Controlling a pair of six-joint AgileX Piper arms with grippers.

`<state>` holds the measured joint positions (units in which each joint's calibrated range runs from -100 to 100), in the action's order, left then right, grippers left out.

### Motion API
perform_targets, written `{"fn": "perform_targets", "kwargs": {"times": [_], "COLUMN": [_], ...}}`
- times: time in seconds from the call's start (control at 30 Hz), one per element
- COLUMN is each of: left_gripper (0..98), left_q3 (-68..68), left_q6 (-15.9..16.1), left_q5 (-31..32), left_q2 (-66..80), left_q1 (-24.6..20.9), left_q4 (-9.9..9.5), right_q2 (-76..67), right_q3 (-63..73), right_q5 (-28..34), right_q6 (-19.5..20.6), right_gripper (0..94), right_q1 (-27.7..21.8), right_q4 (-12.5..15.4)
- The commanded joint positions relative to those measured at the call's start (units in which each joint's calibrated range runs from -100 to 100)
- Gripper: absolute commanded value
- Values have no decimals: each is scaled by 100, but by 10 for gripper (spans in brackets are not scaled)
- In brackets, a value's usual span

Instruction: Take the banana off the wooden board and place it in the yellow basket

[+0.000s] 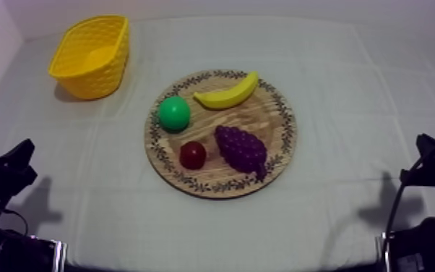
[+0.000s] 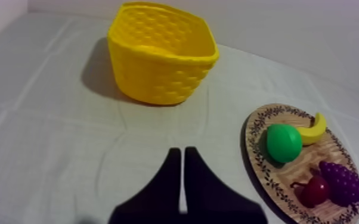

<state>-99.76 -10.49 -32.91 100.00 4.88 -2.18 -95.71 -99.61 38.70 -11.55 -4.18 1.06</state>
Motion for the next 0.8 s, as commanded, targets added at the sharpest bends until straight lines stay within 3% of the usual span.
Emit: {"fn": "perform_targets", "kwargs": {"times": [0.0,0.77], "left_gripper": [1,1], "left_q3": [-1,6], "left_q6": [-3,-64], "left_q5": [0,-19], "left_q2": [0,0], "left_q1": [0,0], "left_q4": [0,3], "right_q2": [-5,-5], "right_q3": [-5,-5], "right_q5": [1,1], "right_q6": [0,0], "right_gripper": [4,4], "right_q1": [-3,-3], "right_q4": [-1,-1]}}
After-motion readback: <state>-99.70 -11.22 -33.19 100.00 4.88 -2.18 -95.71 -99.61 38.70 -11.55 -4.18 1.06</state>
